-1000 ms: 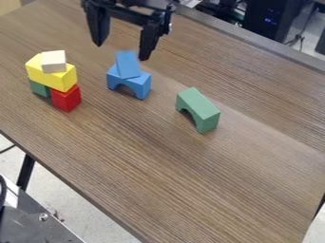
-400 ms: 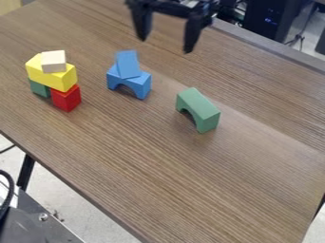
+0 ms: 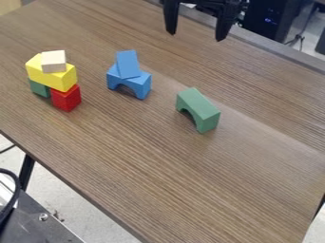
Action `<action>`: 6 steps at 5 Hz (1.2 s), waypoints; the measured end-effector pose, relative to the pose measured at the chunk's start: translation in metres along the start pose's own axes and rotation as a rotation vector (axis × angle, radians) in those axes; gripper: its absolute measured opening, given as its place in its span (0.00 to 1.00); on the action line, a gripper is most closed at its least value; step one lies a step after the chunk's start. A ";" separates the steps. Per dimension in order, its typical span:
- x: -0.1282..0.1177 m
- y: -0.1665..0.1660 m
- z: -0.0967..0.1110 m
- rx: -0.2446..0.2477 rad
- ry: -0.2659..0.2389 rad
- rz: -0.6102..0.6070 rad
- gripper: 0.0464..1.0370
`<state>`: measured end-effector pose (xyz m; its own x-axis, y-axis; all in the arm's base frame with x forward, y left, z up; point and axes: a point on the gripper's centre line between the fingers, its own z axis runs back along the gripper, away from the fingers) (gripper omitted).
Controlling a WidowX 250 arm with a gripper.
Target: Move the green arch towards the left side of the table
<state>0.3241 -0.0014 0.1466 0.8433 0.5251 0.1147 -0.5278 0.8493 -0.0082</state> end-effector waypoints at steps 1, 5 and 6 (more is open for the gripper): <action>0.007 -0.008 -0.007 0.017 0.047 0.106 0.96; -0.033 0.001 -0.041 0.058 0.184 0.531 0.96; -0.034 0.004 -0.054 0.025 0.164 0.565 0.96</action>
<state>0.2988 -0.0135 0.0889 0.4339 0.8992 -0.0559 -0.9006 0.4346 0.0007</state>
